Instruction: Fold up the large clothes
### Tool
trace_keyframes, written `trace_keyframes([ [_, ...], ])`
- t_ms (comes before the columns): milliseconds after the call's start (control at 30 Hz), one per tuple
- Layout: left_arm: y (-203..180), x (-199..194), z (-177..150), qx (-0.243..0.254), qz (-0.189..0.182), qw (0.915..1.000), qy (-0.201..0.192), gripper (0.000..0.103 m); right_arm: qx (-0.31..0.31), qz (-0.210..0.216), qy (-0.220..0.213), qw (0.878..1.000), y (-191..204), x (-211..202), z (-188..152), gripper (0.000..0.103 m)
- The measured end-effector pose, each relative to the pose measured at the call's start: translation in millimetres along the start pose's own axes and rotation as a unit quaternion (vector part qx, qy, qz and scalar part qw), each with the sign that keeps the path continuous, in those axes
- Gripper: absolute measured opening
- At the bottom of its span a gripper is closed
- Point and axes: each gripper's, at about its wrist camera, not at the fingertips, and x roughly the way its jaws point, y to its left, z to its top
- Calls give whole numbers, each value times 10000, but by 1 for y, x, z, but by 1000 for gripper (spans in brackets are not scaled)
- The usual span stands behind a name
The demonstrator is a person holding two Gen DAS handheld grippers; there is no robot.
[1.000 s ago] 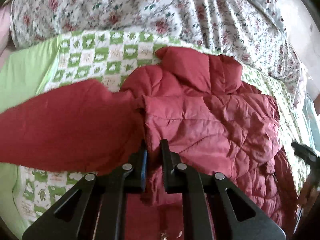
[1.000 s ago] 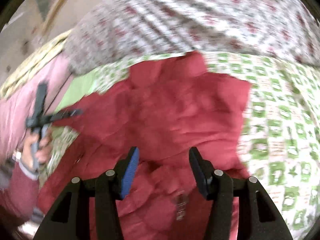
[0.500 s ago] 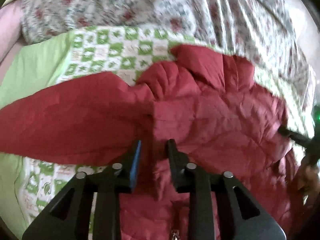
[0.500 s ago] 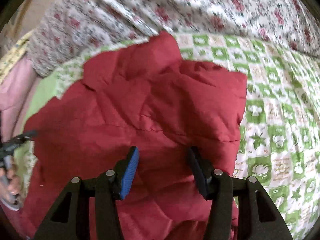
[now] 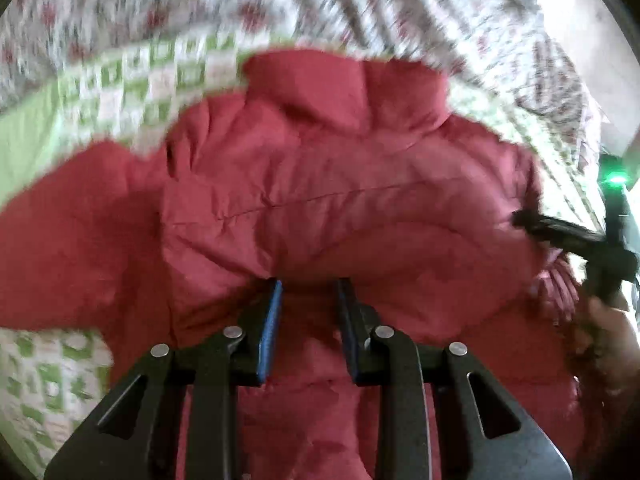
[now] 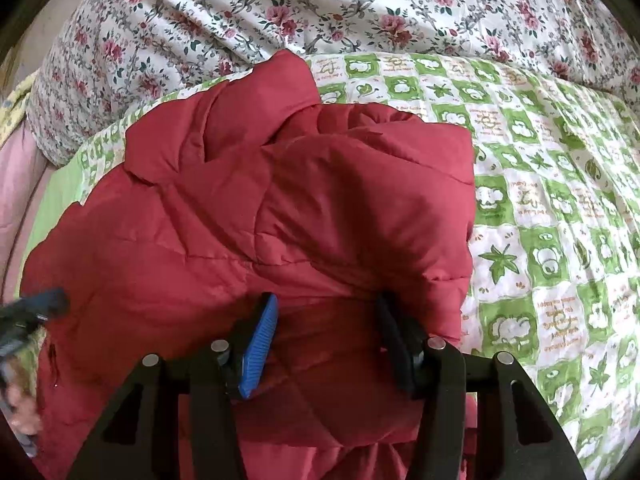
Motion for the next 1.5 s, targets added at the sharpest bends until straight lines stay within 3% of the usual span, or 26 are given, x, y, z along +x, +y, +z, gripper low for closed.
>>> trace_keyframes([
  [100,4,2,-3,-46,-49,10000,-14,25,17,27,-89,10000,12,-21,0,56],
  [200,0,4,-3,-17,39,10000,-23,25,-373,214,-340,9985,41,-45,1,57],
  [333,-1,-1,-3,-104,106,9999,-74,25,-645,333,-142,9973,65,-35,-3,62],
  [467,11,-11,-7,-221,80,9996,-153,25,-580,127,266,9979,56,3,-19,61],
  [667,35,9,-11,-621,-376,9974,-41,23,-612,44,181,9980,53,14,-24,62],
  [833,27,11,-14,-478,-193,9986,-135,23,-694,-24,92,9975,52,16,-25,62],
  [1167,32,-7,-13,-709,-272,9970,-145,23,-639,62,15,9979,52,10,-22,62],
  [1500,64,-62,-32,-925,802,9917,-385,23,-624,351,-161,9973,64,-37,-30,63],
])
